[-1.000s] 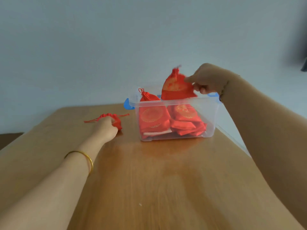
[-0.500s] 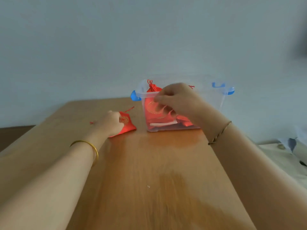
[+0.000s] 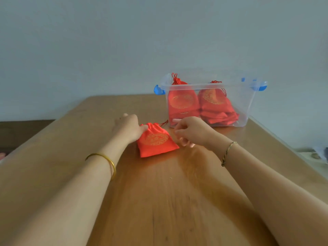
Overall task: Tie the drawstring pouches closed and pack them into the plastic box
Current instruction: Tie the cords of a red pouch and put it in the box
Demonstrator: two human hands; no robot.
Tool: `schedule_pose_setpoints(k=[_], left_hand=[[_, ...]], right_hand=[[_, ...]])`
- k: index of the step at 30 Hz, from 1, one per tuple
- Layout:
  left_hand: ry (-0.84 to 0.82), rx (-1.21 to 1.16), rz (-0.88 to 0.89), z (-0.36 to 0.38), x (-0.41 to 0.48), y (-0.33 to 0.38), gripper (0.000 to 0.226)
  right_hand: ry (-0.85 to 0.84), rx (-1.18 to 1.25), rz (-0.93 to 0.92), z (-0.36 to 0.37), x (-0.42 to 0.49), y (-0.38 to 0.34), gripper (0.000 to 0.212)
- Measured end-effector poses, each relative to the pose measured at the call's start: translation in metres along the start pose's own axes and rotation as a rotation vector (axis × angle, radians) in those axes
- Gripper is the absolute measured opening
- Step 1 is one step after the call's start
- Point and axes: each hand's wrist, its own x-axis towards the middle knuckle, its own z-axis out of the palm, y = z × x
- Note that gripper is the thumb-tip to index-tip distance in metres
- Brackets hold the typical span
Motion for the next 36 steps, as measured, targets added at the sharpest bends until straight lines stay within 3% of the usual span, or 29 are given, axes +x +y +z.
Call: schedule_pose_setpoints(k=[4,6,7,9,14,21,27,32,36], left_hand=[[-0.027,-0.003,-0.016,0.015,0.000,0.001,0.037],[-0.026,-0.167,0.012,0.017,-0.003,0.005,0.016],[-0.060,-0.285,0.031,0.015,-0.005,0.007,0.018],[-0.152,-0.441,0.103,0.004,-0.008,0.016,0.026],[-0.361,-0.536,0.377,-0.049,-0.017,0.043,0.018],[-0.368,-0.654,0.473,-0.061,-0.018,0.050,0.018],[-0.368,-0.656,0.435,-0.061,-0.014,0.041,0.014],[-0.435,-0.630,0.346,-0.064,-0.017,0.036,0.027],[-0.467,-0.516,0.316,-0.063,-0.016,0.030,0.011]], right_hand=[[0.048,0.011,-0.016,0.001,0.003,0.007,0.020],[0.087,0.011,-0.034,0.001,0.005,0.010,0.021],[0.110,0.009,-0.052,0.000,0.007,0.012,0.020],[0.176,0.002,-0.065,-0.003,0.010,0.015,0.021],[0.265,0.028,-0.098,-0.016,0.010,0.019,0.040],[0.172,0.246,-0.116,-0.031,0.004,0.017,0.016],[0.061,0.184,-0.091,-0.040,0.001,0.021,0.021],[-0.050,0.206,-0.103,-0.047,-0.002,0.023,0.024],[-0.135,0.263,-0.122,-0.051,-0.005,0.021,0.023]])
